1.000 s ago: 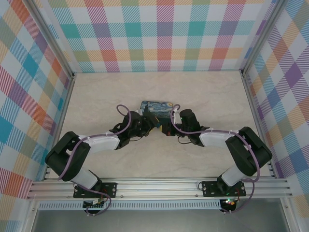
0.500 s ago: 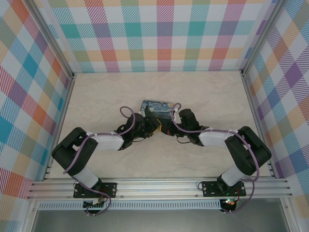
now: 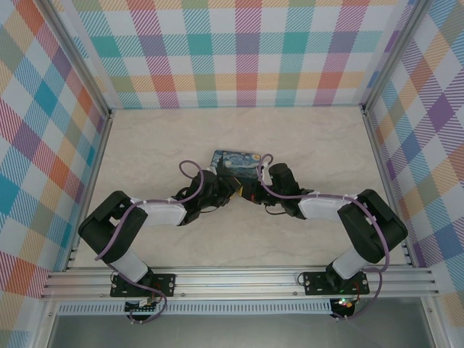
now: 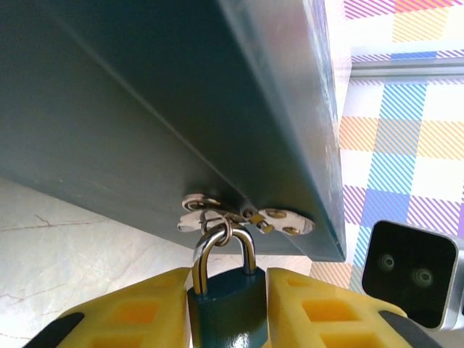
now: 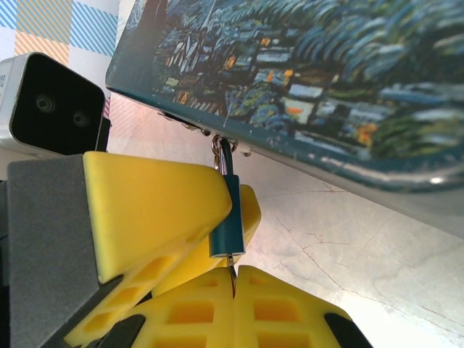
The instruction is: Unlock the padlock with the key
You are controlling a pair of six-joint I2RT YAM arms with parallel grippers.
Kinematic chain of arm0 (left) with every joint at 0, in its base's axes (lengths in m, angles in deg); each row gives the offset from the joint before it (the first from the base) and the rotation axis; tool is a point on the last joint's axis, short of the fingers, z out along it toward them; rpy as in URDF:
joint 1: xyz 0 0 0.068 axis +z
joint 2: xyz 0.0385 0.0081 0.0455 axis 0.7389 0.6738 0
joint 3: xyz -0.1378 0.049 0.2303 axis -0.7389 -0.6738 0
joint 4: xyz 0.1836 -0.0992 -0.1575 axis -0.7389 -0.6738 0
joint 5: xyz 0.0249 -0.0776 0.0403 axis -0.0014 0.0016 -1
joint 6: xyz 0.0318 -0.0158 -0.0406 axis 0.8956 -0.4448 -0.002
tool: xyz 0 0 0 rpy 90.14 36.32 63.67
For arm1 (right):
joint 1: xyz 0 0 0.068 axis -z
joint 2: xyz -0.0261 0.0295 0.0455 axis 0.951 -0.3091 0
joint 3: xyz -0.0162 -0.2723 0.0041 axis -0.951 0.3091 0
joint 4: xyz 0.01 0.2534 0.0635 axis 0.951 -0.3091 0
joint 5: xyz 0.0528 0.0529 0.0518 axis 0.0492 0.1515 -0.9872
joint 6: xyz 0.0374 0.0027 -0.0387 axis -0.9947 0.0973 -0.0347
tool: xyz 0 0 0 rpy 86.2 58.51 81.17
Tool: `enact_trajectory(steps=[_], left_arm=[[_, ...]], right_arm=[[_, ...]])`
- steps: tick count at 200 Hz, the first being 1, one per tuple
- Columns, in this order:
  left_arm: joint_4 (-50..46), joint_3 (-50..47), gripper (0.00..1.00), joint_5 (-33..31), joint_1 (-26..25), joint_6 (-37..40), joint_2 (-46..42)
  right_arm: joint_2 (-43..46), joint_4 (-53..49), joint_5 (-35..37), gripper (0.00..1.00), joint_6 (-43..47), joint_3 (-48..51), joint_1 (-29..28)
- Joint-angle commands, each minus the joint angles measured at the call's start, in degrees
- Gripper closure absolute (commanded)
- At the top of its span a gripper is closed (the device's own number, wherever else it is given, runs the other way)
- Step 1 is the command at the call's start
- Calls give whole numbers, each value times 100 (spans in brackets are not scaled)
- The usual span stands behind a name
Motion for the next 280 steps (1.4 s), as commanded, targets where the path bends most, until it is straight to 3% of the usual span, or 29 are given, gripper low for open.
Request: enact_trajectory(steps=[1, 58, 104, 133, 189, 229, 254, 280], left_arm=[[189, -100, 68, -225, -48, -37, -45], [209, -66, 72, -181, -48, -20, -17], [211, -65, 89, -173, -49, -25, -55], [135, -31, 99, -184, -49, -3, -77], [50, 16, 100, -209, -49, -11, -113], [-18, 107, 100, -184, -49, -13, -101], [-28, 115, 100, -166, -48, -76, -88], [-26, 145, 100, -142, -44, -149, -86]], right_arm=[[4, 58, -13, 100, -54, -85, -42], [-44, 97, -54, 100, -80, -87, -46], [-75, 95, -48, 97, -64, -104, -43], [-71, 84, -47, 93, -42, -87, -38], [159, -238, 186, 76, 199, 29, 19], [577, -736, 503, 66, 998, 270, 116], [1003, -1105, 875, 61, 2072, 345, 118], [1484, -749, 1232, 55, 3213, 718, 78]])
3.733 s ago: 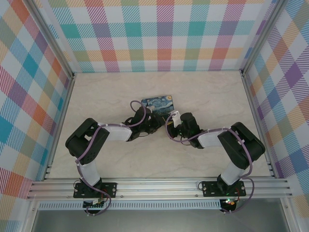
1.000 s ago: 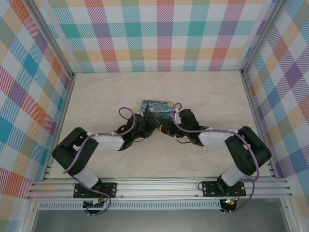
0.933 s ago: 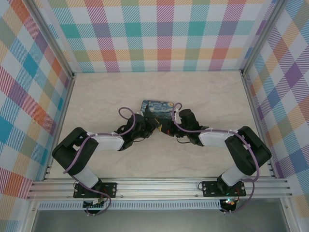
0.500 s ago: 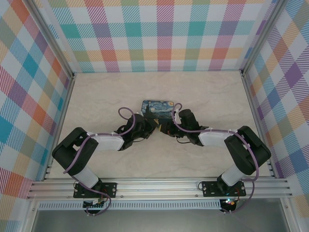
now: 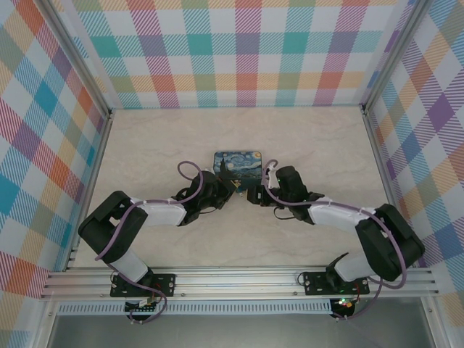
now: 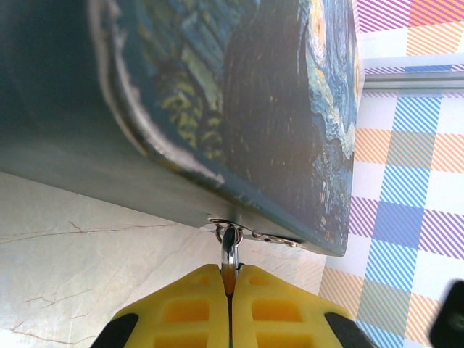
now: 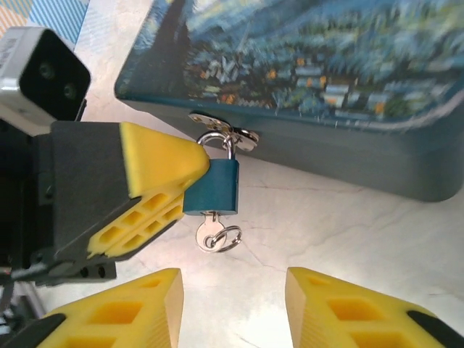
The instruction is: Unlock the padlock with the key
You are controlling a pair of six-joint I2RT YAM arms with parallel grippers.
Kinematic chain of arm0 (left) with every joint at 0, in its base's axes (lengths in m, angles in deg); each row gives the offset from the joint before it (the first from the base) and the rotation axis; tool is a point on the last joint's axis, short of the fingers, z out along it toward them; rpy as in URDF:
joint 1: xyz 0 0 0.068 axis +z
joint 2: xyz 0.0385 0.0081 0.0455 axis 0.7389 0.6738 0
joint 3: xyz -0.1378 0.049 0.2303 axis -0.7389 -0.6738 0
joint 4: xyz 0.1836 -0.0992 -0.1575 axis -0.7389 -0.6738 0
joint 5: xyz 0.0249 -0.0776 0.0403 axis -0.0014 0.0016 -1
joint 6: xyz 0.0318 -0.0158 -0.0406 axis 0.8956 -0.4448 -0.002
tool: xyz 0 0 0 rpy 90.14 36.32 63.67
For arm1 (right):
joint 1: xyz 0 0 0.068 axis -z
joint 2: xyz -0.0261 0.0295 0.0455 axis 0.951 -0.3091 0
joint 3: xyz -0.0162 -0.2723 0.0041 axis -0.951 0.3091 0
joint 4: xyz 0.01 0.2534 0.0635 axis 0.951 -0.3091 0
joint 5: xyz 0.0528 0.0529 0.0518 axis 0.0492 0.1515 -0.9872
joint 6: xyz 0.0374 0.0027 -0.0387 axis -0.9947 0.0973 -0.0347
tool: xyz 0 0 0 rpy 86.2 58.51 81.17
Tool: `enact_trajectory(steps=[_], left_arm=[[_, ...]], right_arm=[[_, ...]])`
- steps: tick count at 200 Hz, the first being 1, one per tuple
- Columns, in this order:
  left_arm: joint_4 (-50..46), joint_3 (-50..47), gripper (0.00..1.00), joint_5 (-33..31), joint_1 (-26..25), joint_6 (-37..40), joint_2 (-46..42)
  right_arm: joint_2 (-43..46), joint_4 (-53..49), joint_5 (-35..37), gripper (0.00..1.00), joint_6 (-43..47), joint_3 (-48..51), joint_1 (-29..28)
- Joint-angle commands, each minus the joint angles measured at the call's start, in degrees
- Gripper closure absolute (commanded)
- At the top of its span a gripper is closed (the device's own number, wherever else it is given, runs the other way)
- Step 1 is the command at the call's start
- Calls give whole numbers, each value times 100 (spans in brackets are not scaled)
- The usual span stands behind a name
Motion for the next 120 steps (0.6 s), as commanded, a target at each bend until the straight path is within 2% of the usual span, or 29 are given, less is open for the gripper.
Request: enact_trajectory(steps=[1, 19, 37, 59, 84, 120], left_arm=[[118, 176, 100, 29, -47, -126, -91], [101, 194, 100, 49, -34, -176, -95], [77, 194, 100, 58, -40, -226, -112], [24, 216, 100, 97, -32, -234, -143], [9, 227, 100, 118, -17, -233, -159], [4, 251, 100, 171, 12, -233, -165]], right_arm=[[431, 160, 452, 55, 1467, 336, -28], [761, 633, 786, 52, 2288, 612, -286], [921, 571, 1331, 47, 3103, 572, -615], [952, 483, 2064, 32, 4039, 481, -894], [944, 875, 2672, 14, 4994, 625, -1109], [797, 1635, 2862, 9, 6398, 1042, -1292]])
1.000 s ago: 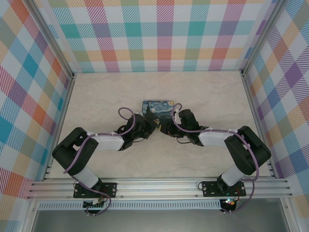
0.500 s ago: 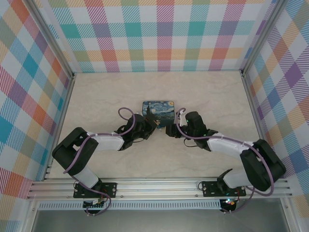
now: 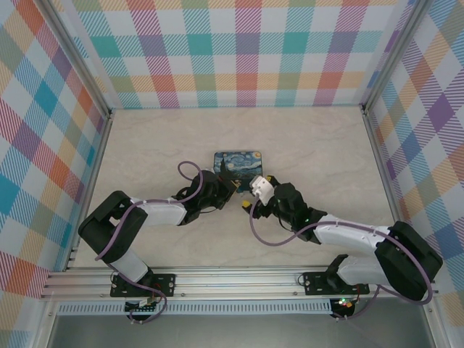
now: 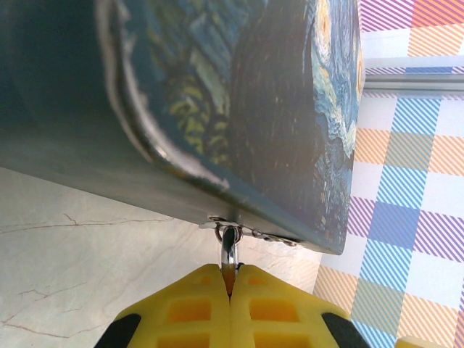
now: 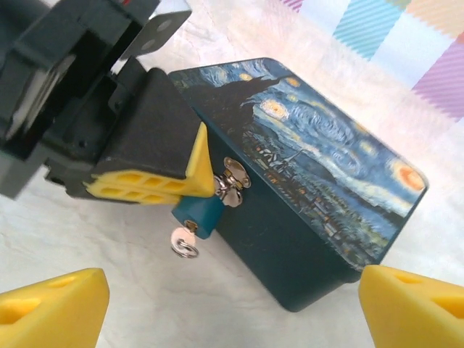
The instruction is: Unlock the padlock with the key
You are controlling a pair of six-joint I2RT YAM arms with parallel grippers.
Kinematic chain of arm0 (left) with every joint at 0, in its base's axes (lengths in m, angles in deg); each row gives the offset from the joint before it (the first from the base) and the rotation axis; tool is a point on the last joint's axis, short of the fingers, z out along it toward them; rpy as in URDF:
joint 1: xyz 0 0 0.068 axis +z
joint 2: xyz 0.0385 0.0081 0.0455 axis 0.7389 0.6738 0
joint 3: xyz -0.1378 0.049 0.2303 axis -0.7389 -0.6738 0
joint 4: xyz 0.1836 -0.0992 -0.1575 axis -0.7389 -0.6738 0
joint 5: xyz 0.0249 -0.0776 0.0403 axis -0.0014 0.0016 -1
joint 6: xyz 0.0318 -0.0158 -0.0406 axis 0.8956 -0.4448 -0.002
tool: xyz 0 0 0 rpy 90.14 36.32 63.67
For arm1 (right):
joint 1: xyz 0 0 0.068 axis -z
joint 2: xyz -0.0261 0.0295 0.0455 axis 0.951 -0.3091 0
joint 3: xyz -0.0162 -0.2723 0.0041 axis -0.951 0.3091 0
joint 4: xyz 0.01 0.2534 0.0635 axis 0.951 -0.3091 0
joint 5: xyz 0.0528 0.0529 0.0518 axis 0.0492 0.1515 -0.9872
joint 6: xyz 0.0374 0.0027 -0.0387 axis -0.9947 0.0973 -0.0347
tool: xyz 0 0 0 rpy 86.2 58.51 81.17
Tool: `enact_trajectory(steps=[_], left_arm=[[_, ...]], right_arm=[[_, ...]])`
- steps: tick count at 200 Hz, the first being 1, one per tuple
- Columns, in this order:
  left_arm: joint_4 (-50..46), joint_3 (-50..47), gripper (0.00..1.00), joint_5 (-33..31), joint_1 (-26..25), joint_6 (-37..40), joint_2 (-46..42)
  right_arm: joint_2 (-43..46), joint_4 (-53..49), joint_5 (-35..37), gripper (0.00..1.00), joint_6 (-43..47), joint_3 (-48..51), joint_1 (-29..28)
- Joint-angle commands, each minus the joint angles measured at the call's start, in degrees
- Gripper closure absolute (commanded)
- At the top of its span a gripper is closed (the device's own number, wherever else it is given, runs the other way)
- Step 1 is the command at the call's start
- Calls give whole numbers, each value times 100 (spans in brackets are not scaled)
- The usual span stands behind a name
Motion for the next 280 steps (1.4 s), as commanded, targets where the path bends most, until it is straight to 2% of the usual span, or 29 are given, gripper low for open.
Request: enact_trajectory(steps=[1, 39, 92, 130, 169, 227, 280], left_arm=[[78, 201, 100, 88, 10, -80, -165], [78, 201, 100, 94, 11, -94, -142], [61, 201, 100, 108, 21, -100, -154], [70, 199, 100, 119, 19, -111, -148], [34, 180, 100, 105, 21, -119, -189], [8, 199, 100, 101, 19, -119, -190], [-18, 243, 100, 123, 21, -114, -161]], right_arm=[[-72, 599, 429, 9, 1428, 221, -122], [-529, 831, 731, 11, 1860, 130, -282], [-1255, 1170, 793, 40, 1445, -256, -380], [-1626, 1360, 696, 52, 1136, -412, -381], [-1877, 1535, 762, 59, 1072, -460, -380], [-1784, 1462, 779, 72, 959, -456, -380], [-1695, 1359, 709, 78, 854, -464, -380]])
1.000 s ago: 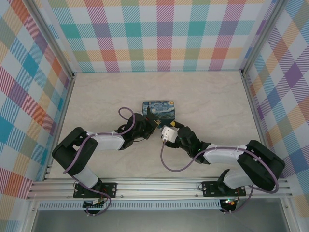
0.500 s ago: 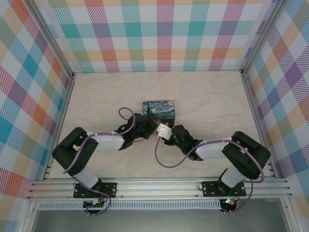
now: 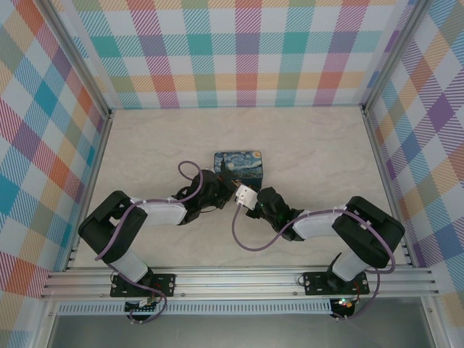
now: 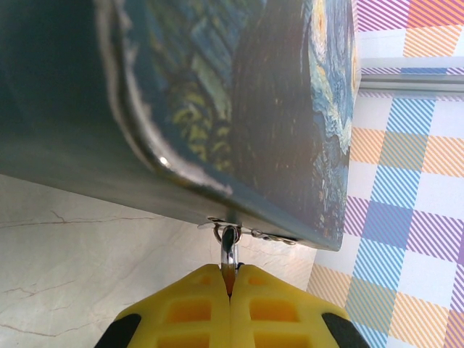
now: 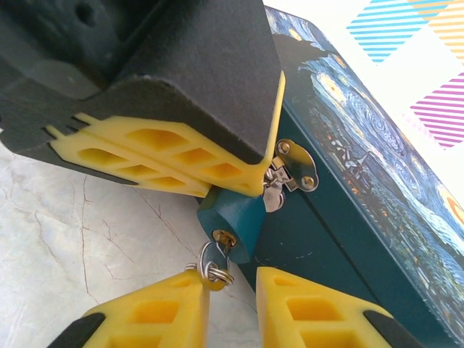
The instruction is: Unlock the padlock with the key
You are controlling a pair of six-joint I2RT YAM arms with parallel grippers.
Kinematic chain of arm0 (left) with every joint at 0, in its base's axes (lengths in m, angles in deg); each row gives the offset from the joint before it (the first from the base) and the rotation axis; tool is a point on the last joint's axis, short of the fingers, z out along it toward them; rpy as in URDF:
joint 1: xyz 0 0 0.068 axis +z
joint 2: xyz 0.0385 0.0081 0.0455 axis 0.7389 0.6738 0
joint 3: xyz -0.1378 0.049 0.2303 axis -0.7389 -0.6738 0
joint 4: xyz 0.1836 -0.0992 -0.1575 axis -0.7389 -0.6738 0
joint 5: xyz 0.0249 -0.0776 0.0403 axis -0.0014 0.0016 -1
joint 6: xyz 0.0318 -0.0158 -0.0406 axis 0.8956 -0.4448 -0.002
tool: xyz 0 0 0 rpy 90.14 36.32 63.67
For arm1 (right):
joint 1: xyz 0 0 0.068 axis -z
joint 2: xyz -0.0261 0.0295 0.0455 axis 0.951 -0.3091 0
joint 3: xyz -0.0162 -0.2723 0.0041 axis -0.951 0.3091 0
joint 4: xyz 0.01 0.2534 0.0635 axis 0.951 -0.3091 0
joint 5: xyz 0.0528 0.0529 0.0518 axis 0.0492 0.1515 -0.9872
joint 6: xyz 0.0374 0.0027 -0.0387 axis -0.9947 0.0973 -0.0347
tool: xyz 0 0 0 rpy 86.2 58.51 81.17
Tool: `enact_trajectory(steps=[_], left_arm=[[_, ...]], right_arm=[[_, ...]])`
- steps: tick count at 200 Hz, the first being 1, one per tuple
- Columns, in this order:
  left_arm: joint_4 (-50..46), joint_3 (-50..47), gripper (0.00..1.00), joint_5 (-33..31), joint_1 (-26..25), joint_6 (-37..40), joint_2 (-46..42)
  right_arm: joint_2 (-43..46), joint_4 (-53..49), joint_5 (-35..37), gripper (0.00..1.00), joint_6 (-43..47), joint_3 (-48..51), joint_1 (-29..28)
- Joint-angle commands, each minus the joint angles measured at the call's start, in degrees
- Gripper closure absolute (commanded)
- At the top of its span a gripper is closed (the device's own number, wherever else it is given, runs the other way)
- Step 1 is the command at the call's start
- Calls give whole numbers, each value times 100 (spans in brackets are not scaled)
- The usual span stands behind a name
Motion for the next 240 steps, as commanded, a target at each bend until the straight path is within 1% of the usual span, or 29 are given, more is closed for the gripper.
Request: enact_trajectory(steps=[1, 36, 105, 136, 157, 174, 190, 214, 219, 240], left_arm=[[-3, 181, 100, 79, 13, -23, -156], [-3, 199, 100, 104, 15, -30, -93], [-29, 222, 100, 115, 13, -30, -62], [-47, 216, 100, 114, 13, -30, -59], [-23, 220, 100, 139, 13, -29, -40], [-6, 214, 100, 158, 13, -30, -40], [6, 208, 100, 167, 15, -30, -48], [15, 195, 100, 161, 14, -33, -63], [15, 197, 100, 159, 13, -31, -75], [15, 183, 100, 150, 13, -30, -75]], right_arm=[[159, 120, -67, 78, -158, -147, -37], [161, 66, -133, 81, -211, -218, -58], [172, 17, -57, 80, -229, -218, -151], [202, 34, -55, 85, -338, -199, -167], [203, 41, -57, 91, -469, -211, -162], [202, 21, -20, 97, -695, -235, -164], [196, -49, -27, 100, -973, -272, -161], [194, -153, -271, 100, -1479, -359, -110], [194, -350, -334, 100, -1583, -375, -92], [167, -380, -657, 100, -1971, -383, -9]])
